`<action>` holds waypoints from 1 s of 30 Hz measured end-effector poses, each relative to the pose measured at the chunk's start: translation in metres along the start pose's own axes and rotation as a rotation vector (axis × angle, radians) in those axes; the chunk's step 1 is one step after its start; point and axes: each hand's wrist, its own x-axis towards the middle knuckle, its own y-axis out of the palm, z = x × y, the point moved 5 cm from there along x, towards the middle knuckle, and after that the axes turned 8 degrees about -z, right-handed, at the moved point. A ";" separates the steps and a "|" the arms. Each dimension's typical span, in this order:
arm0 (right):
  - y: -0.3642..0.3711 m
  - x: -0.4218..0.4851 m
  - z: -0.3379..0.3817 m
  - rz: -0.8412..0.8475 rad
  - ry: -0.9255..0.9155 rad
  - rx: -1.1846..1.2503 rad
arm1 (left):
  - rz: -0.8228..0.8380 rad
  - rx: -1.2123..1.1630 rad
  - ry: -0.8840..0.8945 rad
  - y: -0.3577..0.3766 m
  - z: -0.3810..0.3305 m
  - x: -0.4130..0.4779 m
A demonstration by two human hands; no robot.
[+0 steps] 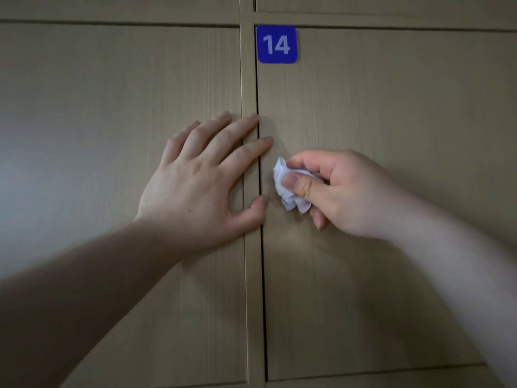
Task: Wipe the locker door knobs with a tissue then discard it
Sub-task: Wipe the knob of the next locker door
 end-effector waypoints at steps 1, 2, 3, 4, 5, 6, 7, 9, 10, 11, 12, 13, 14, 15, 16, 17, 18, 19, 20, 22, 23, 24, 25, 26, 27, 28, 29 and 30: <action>-0.001 0.000 0.000 0.011 -0.003 0.007 | 0.000 0.001 0.001 0.000 0.000 0.000; -0.001 -0.001 -0.001 0.019 -0.003 0.019 | 0.000 0.002 0.001 0.000 0.000 0.000; -0.002 -0.001 -0.001 0.027 -0.001 0.031 | -0.002 0.003 0.002 0.000 0.000 0.000; -0.002 -0.002 -0.002 0.036 -0.002 0.037 | -0.004 0.003 0.004 0.000 0.000 0.000; -0.001 -0.002 -0.002 0.043 -0.006 0.035 | -0.006 0.003 0.006 0.000 0.000 0.000; -0.001 -0.003 -0.003 0.046 -0.014 0.026 | -0.009 0.004 0.007 0.000 0.000 -0.001; -0.001 -0.004 -0.003 0.043 -0.025 0.010 | -0.011 0.004 0.006 0.000 0.000 -0.001; -0.001 -0.005 -0.003 0.022 -0.057 -0.034 | -0.012 0.003 0.006 0.000 0.000 -0.001; 0.000 -0.006 -0.002 0.006 -0.074 -0.058 | -0.013 0.003 0.007 0.000 0.000 0.000; 0.000 -0.008 -0.001 -0.015 -0.092 -0.082 | -0.013 0.003 0.007 0.000 0.000 0.000; 0.001 -0.010 -0.001 -0.042 -0.113 -0.107 | -0.012 0.003 0.008 0.001 0.000 0.000; 0.002 -0.012 -0.001 -0.072 -0.135 -0.132 | -0.010 0.005 0.008 0.001 0.000 -0.001; 0.002 -0.013 -0.002 -0.100 -0.158 -0.153 | -0.008 0.006 0.007 0.001 0.000 -0.001; 0.003 -0.015 -0.003 -0.127 -0.182 -0.168 | -0.006 0.007 0.006 0.001 0.000 -0.001; 0.004 -0.016 -0.004 -0.153 -0.207 -0.182 | -0.005 0.007 0.005 0.001 0.000 -0.001; 0.004 -0.017 -0.004 -0.180 -0.229 -0.202 | -0.006 0.005 0.004 0.001 0.000 -0.001; 0.004 -0.018 -0.003 -0.206 -0.247 -0.225 | -0.009 0.004 0.005 0.001 0.000 0.000; 0.005 -0.019 -0.003 -0.230 -0.260 -0.248 | -0.010 0.005 0.006 0.001 0.000 0.000; 0.005 -0.020 -0.002 -0.250 -0.271 -0.263 | -0.010 0.006 0.008 0.001 0.000 0.000; 0.005 -0.023 -0.001 -0.289 -0.284 -0.268 | -0.012 0.003 0.006 0.001 0.000 0.000; 0.005 -0.023 -0.001 -0.306 -0.286 -0.267 | -0.013 0.003 0.005 0.001 0.000 0.000; 0.005 -0.024 -0.001 -0.315 -0.286 -0.268 | -0.013 0.004 0.006 0.001 0.000 -0.001; 0.005 -0.024 -0.001 -0.317 -0.283 -0.266 | -0.014 0.006 0.009 0.001 -0.001 -0.001; 0.005 -0.024 -0.001 -0.314 -0.276 -0.259 | -0.014 0.005 0.011 0.001 -0.001 -0.001; 0.004 -0.023 -0.002 -0.305 -0.262 -0.245 | -0.016 0.004 0.011 0.001 -0.001 -0.001; 0.003 -0.023 -0.003 -0.292 -0.244 -0.227 | -0.016 0.001 0.011 0.001 -0.001 0.000; 0.003 -0.023 -0.004 -0.276 -0.223 -0.206 | -0.015 0.000 0.008 0.001 -0.001 0.000; 0.003 -0.022 -0.005 -0.262 -0.203 -0.185 | -0.014 0.001 0.006 0.000 0.000 0.000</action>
